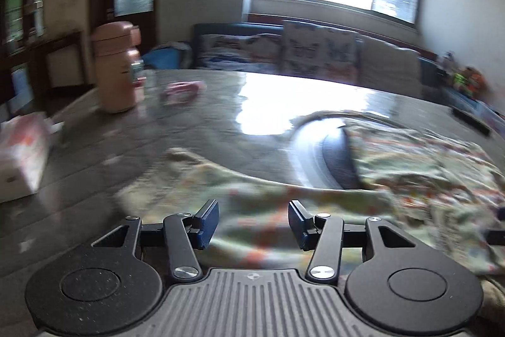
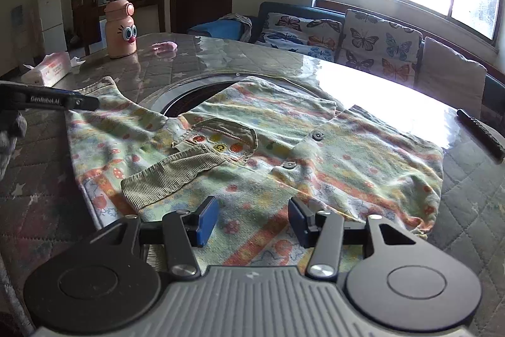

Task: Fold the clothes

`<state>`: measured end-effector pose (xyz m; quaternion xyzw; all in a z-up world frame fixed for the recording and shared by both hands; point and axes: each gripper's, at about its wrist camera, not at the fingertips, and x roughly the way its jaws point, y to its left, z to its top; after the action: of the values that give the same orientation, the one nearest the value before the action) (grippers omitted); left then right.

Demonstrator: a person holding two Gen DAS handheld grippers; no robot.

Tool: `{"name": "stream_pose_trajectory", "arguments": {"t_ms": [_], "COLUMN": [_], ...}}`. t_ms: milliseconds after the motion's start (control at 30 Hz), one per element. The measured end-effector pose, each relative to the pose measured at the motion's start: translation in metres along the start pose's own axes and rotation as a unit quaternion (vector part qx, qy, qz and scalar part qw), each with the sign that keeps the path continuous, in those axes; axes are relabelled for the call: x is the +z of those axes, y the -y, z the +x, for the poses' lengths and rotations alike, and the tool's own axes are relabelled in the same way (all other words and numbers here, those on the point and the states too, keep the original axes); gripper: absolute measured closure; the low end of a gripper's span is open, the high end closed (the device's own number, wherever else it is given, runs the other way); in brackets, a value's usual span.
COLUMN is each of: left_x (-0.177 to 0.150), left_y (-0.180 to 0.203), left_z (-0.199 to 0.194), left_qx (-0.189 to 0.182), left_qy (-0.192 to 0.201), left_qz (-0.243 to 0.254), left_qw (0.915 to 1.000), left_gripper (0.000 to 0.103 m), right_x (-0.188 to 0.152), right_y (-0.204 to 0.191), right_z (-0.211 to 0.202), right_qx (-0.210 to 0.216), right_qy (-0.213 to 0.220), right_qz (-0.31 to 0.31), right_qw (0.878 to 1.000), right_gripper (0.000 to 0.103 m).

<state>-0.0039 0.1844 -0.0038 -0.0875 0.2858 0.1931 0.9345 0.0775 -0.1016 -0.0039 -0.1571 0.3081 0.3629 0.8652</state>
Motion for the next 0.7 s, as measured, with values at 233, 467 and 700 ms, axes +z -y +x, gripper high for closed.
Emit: {"name": "stream_pose_trajectory", "arguments": {"t_ms": [233,467,700], "left_x": [0.008,0.009,0.012], "left_y": [-0.053,-0.062,-0.050], "left_z": [0.018,0.030,0.021], "left_qx": [0.091,0.088,0.047], "left_qy": [-0.009,-0.020,-0.019], "left_qz": [-0.049,-0.053,-0.067], "left_qw": [0.9946,0.9945,0.9965], "left_gripper": [0.052,0.058,0.092], "right_x": [-0.004,-0.007,-0.012], "right_y": [0.007,0.014,0.020], "right_z": [-0.005,-0.012,-0.020], "right_qx": [-0.003,-0.009,-0.012], "right_qy": [-0.004,0.000,0.006], "right_qz": [0.019,0.038,0.058], "right_qw": [1.000,0.999,0.998], "right_gripper": [0.053,0.053,0.053]}}
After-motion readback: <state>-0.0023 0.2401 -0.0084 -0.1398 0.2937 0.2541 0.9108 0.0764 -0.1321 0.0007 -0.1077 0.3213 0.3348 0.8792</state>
